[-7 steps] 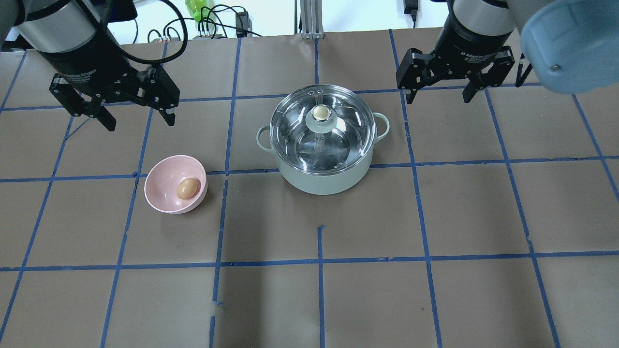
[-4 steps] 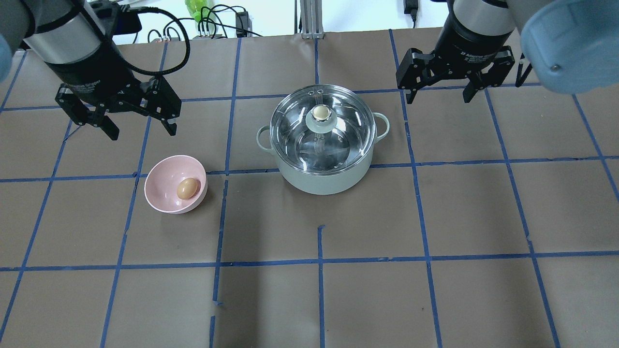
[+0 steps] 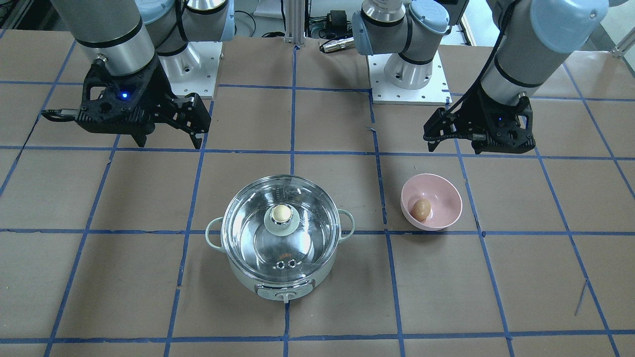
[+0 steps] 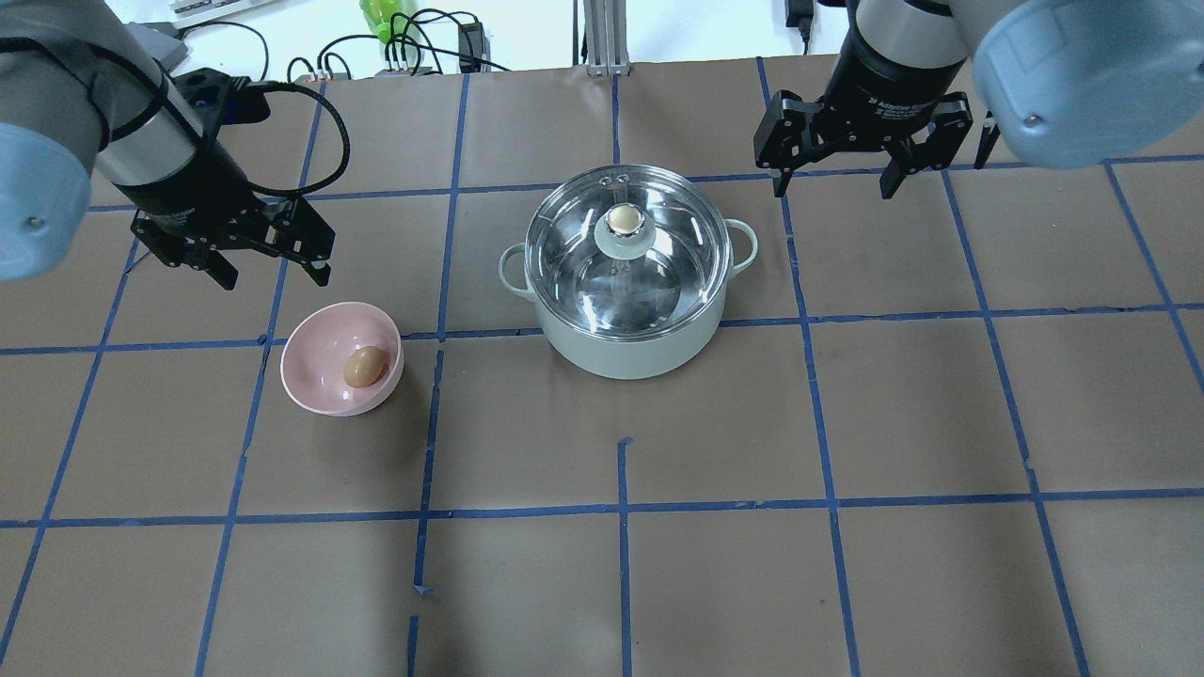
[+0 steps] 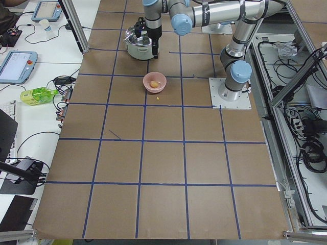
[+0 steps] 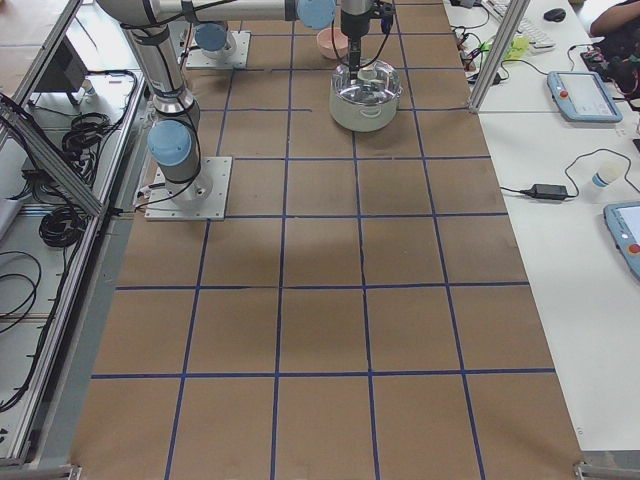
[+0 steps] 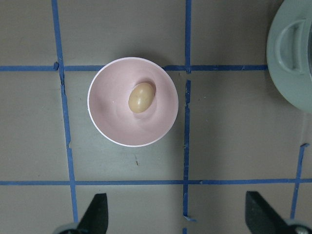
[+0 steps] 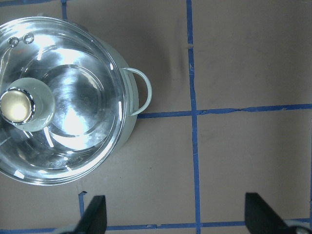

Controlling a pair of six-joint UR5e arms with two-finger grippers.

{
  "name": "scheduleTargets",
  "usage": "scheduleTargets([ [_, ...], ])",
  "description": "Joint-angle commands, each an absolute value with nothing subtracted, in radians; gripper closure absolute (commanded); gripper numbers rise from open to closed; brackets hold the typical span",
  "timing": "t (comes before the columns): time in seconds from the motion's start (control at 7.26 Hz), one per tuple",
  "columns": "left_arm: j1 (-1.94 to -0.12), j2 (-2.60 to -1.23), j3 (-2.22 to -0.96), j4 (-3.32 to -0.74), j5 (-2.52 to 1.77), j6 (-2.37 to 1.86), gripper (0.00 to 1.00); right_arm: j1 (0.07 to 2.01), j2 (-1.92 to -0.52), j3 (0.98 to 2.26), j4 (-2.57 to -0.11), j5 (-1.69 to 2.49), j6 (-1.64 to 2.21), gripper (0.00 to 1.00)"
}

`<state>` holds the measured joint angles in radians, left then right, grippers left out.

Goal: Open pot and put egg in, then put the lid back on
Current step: 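Move the left gripper over the pink bowl while the right approaches the lid knob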

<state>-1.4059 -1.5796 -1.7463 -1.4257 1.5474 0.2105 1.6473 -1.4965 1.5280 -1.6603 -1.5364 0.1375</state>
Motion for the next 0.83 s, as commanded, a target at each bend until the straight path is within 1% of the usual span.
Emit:
scheduleTargets([
  [0.0,-1.379,-1.614,-1.845,-1.266,1.546,0.27,0.0,1.721,-1.43,1.526,-1.741,-1.534,0.224,0.0],
  [0.28,-1.297,-1.615,-1.928,-1.211,1.542,0.342,0.0,1.819,-1.332,1.525,-1.875,-1.548,0.297,0.0],
  [0.55,-1.311,-1.629,-1.963,-1.131,1.54,0.344,0.02,1.88,-1.257,1.526,-1.972,-1.554,0.345,0.0],
  [0.69,-1.319,-1.629,-2.015,-1.055,1.542,0.345,0.02,1.899,-1.232,1.526,-2.003,-1.574,0.345,0.0],
])
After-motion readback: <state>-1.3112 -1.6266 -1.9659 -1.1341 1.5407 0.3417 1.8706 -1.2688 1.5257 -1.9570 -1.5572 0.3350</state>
